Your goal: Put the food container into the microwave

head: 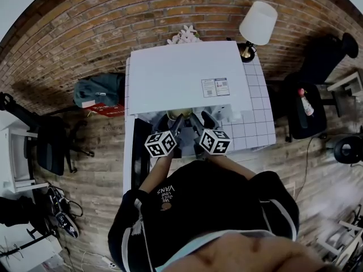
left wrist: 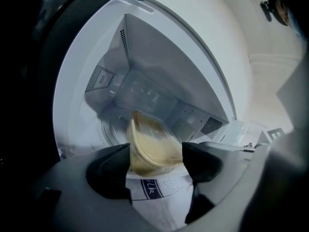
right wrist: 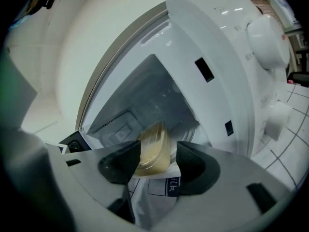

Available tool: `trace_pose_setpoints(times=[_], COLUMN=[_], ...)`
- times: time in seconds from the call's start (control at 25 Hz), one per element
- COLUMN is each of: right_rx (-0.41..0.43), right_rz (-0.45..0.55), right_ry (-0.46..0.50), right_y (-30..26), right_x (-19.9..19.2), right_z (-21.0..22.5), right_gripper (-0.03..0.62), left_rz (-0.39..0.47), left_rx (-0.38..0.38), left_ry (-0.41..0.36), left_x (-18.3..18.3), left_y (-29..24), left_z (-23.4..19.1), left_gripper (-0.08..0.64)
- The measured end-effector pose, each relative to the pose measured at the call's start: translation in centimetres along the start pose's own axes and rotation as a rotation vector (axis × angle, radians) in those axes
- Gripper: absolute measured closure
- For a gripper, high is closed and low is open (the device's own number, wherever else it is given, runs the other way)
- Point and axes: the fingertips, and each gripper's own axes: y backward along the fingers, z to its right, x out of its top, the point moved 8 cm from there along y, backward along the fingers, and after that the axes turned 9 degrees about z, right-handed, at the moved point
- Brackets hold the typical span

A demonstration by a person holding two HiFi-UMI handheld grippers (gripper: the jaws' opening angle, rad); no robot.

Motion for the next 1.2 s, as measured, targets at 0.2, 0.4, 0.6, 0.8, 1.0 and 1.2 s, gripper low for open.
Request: trace_pose_setpoints(times=[0.2,0.4,0.6,0.8,1.0,1.2], right_rx=[-0.006,-0.002,0.009,0.01,0.013,0.017], right_rz=[0.008,0.002,-0.025,-0.059,-0.1,-0.125], right_ry=[0.002,0.01,0.023,0.046,0.07,0.089], right_y=[0.7,1.1,1.4,1.8,2.0,1.8], right_x=[-0.2,-0.6,-1.4,-2.2,-3.0,-3.4], right_z=[-0.3,-0.8,-1.5,-2.1,-2.4,-2.7], right_gripper=[0.383,0.383,0.383,0.385,0.412,0.502], left_rz=[-0.016,-0.021,-0.034,-0.054,-0.065,-0.076], left_rx=[0.004,-0.007,-0.017,-0.037,-0.043,-0.037], left_ry=[-0.009,-0.04,-0.077,-0.124,-0.157,-0.176], left_x=[-0.2,-0.3,-0.4,-0.7,-1.0,-0.9], left_y=[0.7,1.6,2.8,3.9,4.6,4.9], left_z=[-0.1,0.2,0.5,0.9,1.1,1.0], left_gripper=[0.232,0.232,0.233,0.233,0.257,0.392])
